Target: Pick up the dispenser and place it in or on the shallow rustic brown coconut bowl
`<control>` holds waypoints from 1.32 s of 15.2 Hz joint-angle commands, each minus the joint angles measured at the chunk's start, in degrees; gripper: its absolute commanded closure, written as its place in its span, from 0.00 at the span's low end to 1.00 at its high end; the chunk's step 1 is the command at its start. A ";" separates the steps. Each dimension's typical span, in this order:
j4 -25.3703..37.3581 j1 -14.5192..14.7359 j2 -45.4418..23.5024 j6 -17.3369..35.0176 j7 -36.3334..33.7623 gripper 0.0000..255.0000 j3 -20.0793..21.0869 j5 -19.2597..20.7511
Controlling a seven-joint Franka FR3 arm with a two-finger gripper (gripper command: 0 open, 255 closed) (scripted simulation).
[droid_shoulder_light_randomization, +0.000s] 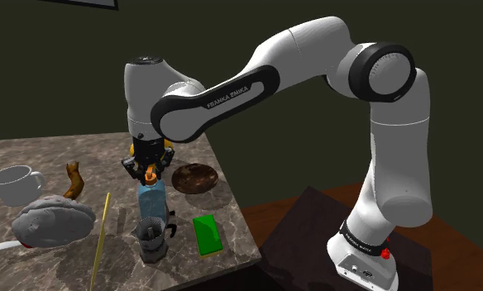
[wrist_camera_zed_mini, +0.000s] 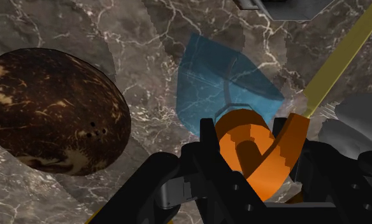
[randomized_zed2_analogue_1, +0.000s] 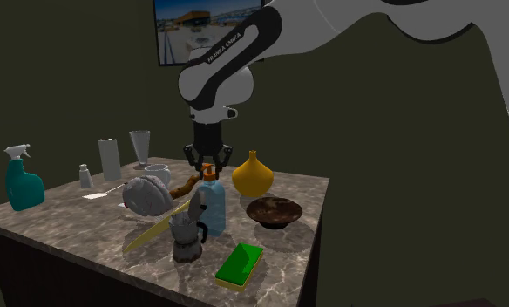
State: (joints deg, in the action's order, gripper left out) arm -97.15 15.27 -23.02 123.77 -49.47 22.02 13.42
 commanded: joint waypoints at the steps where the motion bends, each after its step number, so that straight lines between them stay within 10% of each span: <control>1: -0.01 0.00 -0.01 0.00 0.00 1.00 0.00 0.00; 20: 7.80 -0.15 3.30 -10.80 1.83 1.00 0.94 -2.14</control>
State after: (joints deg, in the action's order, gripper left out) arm -90.10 15.06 -19.77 113.78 -47.71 22.91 11.34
